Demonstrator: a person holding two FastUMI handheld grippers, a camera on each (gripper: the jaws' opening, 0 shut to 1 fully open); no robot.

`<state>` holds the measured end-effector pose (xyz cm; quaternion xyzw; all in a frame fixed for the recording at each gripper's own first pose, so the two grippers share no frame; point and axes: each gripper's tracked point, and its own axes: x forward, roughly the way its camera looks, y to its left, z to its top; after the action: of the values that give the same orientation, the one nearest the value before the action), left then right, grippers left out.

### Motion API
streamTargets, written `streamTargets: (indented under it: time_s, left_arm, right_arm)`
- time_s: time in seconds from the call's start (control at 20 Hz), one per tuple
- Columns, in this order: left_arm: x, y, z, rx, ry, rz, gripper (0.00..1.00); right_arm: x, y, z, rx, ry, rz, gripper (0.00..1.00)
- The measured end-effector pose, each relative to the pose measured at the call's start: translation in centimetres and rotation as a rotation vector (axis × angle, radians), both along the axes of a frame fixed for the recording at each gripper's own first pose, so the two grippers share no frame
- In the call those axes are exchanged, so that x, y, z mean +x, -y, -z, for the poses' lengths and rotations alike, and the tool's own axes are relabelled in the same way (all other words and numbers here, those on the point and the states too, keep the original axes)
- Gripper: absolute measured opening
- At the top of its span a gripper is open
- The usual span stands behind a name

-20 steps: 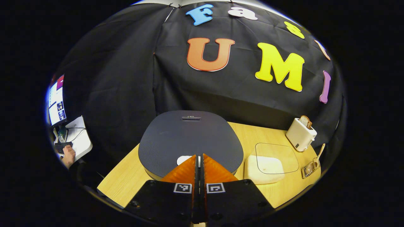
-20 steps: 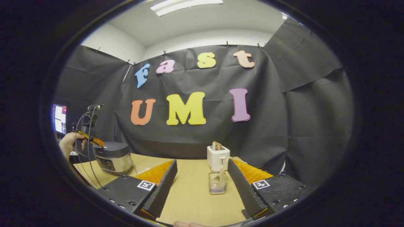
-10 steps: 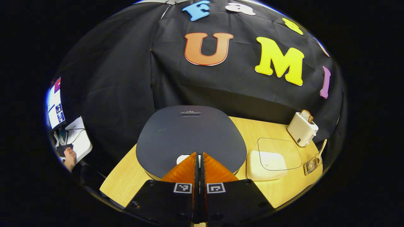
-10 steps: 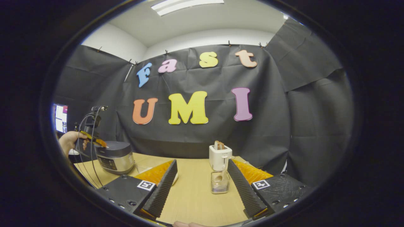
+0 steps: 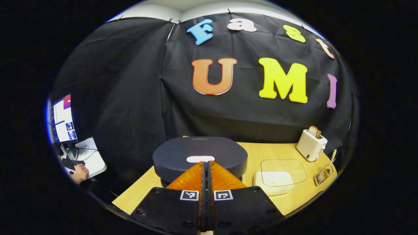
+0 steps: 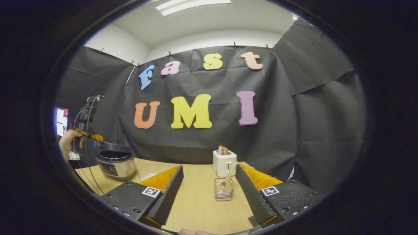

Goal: Close the left gripper, press the button to open the rice cooker; take a wooden spoon from the chopstick holder with the right hand, scoop a spoonful of rice and pour it into the rice cooker, then put the wooden spoon back into the chopstick holder.

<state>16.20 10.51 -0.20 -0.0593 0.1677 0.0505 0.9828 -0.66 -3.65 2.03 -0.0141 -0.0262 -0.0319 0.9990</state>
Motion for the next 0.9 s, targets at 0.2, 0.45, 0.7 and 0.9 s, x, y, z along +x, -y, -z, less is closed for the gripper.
streamTargets:
  time_s: [0.2,0.45,0.7,0.9]
  left_arm:
    - [-3.0,1.5,-2.9,0.033,0.083,0.026,0.12]
    - [-6.7,4.7,-5.4,0.096,0.236,0.086,0.78]
    - [-10.3,5.5,-4.1,0.107,0.262,0.061,0.94]
    - [-12.8,6.9,-1.8,0.108,0.281,0.068,0.99]
  right_arm:
    - [0.6,-0.4,0.7,0.007,-0.012,-0.013,0.95]
    - [2.0,0.1,2.2,0.015,-0.046,0.012,0.95]
    - [3.0,0.1,3.3,0.046,-0.083,0.009,0.92]
    - [4.5,1.2,4.0,0.061,-0.082,0.018,0.92]
